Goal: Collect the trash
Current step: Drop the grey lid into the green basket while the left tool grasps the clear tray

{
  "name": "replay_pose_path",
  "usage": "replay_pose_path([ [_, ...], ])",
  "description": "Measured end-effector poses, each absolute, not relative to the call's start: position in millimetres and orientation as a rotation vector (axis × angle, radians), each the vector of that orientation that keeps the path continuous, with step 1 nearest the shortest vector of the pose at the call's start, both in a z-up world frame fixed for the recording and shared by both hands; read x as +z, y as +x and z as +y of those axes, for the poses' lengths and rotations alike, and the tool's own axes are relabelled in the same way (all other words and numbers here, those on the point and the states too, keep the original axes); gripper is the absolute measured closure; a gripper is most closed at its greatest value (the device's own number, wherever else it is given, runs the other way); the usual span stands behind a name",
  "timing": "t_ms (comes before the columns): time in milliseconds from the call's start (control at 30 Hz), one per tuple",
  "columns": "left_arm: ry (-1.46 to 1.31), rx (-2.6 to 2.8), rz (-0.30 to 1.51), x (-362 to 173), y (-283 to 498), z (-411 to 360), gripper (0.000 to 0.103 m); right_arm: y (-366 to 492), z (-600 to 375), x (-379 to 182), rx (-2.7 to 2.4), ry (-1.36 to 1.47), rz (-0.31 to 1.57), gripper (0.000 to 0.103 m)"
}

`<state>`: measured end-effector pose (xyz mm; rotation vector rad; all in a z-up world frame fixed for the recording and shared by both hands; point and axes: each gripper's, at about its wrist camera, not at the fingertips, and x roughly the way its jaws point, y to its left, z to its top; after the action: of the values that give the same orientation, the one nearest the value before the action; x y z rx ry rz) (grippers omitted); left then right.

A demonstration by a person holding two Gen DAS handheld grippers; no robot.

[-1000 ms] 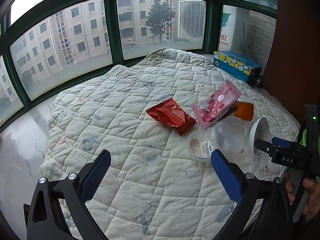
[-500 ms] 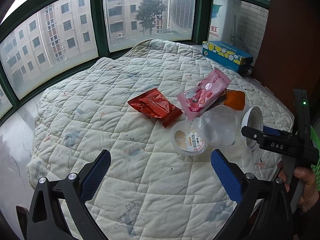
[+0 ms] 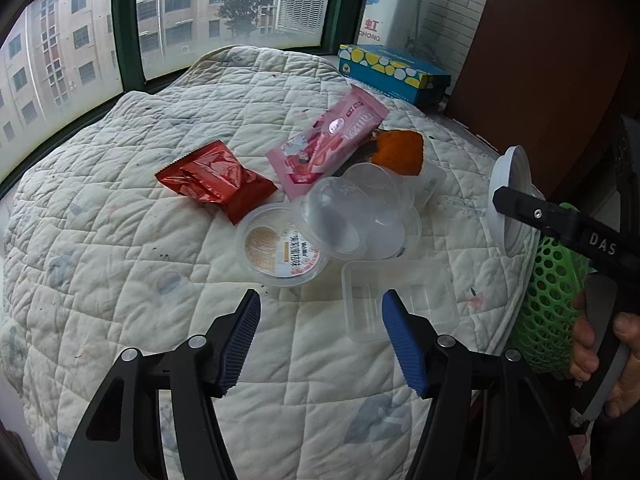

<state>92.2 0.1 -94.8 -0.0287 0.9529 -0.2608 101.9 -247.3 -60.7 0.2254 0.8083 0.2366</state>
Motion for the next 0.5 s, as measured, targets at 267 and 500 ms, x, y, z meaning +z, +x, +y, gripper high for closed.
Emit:
replay_pose_path([
  [267, -0.033, -0.309, 1.023, -118, 110, -19, 0.073, 70, -282, -35, 0.169, 0.275, 0.742, 0.010],
  [500, -0.065, -0.308, 1.061, -129, 116, -21, 0.096, 40, -316, -27, 0.073, 0.298, 0.709, 0.010],
])
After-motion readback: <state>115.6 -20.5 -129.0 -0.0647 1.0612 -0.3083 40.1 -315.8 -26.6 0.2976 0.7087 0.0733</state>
